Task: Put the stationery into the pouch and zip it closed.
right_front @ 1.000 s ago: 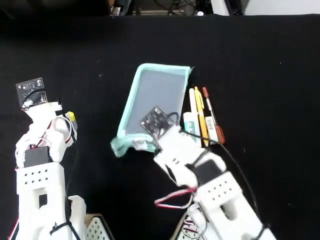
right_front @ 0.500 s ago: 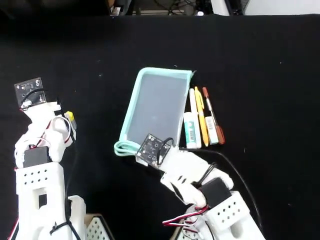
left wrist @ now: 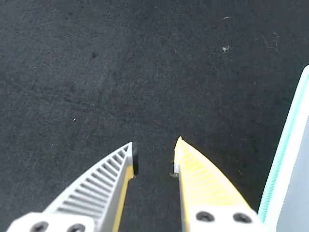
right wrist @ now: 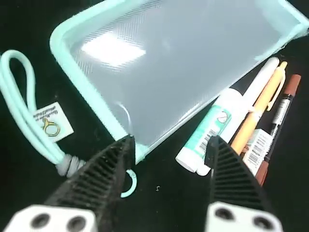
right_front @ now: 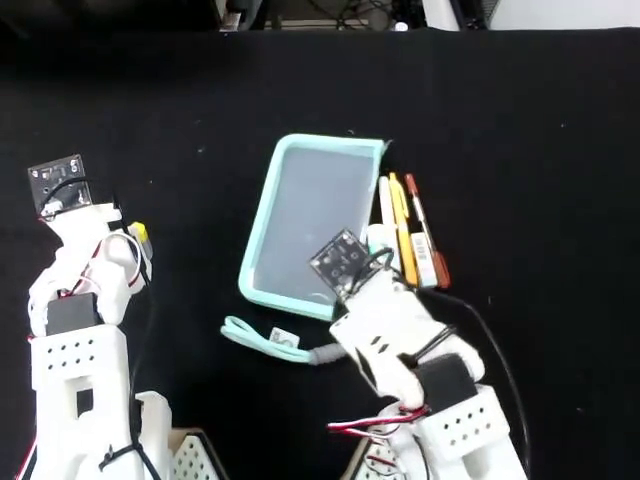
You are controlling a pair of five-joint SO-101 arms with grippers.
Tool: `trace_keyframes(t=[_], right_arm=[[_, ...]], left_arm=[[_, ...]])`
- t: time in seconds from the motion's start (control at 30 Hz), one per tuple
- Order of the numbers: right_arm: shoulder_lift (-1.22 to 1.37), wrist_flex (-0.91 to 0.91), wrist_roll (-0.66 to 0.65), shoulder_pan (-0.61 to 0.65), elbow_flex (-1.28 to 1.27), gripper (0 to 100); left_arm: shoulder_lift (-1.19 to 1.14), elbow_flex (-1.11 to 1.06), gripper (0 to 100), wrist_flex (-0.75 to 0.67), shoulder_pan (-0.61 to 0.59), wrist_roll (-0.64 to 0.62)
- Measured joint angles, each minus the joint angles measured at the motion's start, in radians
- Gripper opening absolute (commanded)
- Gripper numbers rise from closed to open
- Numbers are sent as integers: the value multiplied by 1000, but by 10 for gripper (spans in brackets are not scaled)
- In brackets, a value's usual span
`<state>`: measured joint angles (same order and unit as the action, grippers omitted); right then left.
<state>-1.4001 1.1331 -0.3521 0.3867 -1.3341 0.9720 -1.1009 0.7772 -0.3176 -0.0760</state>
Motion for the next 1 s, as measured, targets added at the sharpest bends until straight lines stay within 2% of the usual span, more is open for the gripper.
trace_keyframes(t=[0.4,0.5,0.73,1.0], right_arm=[[598,-141,15,15,57,244],[683,-172,17,35,78,244],[792,-365,72,38,86,243],[1079,-402,74,38,342,247]], left_arm=[[0,0,155,0,0,0],[0,0,155,0,0,0],[0,0,155,0,0,0],[0,0,155,0,0,0]])
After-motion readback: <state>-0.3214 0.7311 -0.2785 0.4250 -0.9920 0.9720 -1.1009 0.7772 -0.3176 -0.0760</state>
